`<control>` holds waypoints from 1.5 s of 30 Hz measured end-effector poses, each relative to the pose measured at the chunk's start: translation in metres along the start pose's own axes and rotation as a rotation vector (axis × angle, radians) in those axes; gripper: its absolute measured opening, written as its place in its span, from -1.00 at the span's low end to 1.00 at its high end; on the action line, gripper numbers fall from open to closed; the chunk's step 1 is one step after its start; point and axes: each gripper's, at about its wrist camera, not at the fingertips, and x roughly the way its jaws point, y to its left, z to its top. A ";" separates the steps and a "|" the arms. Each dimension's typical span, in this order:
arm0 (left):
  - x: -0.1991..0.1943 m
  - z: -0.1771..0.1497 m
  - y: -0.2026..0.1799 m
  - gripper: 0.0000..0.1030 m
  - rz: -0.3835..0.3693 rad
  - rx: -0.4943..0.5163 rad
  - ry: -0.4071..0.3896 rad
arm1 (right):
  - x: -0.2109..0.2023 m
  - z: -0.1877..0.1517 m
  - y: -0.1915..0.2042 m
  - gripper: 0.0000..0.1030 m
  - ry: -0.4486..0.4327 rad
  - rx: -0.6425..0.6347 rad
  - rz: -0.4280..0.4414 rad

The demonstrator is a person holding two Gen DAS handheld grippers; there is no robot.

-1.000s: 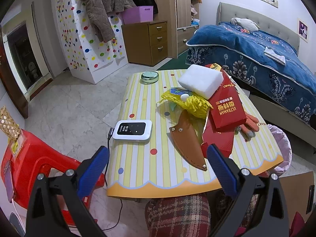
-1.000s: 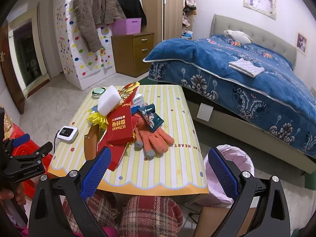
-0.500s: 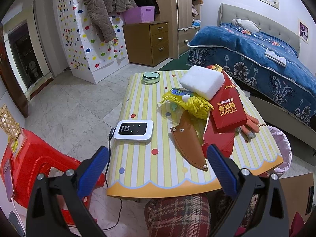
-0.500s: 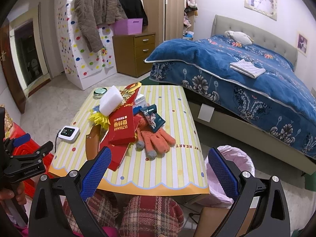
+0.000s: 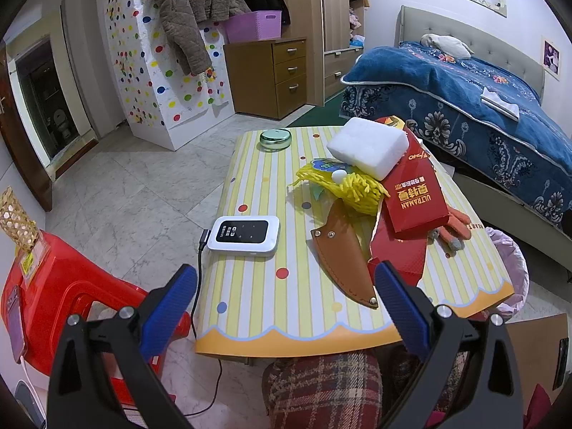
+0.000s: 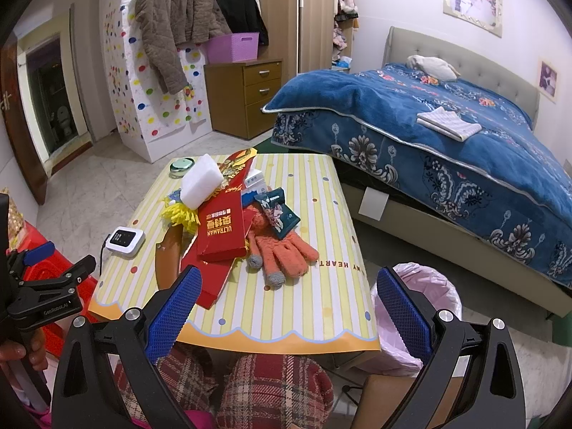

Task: Collect trash

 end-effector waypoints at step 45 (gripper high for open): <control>0.105 0.091 -0.088 0.17 -0.257 0.215 -0.077 | 0.106 0.038 -0.012 0.33 0.022 -0.051 0.051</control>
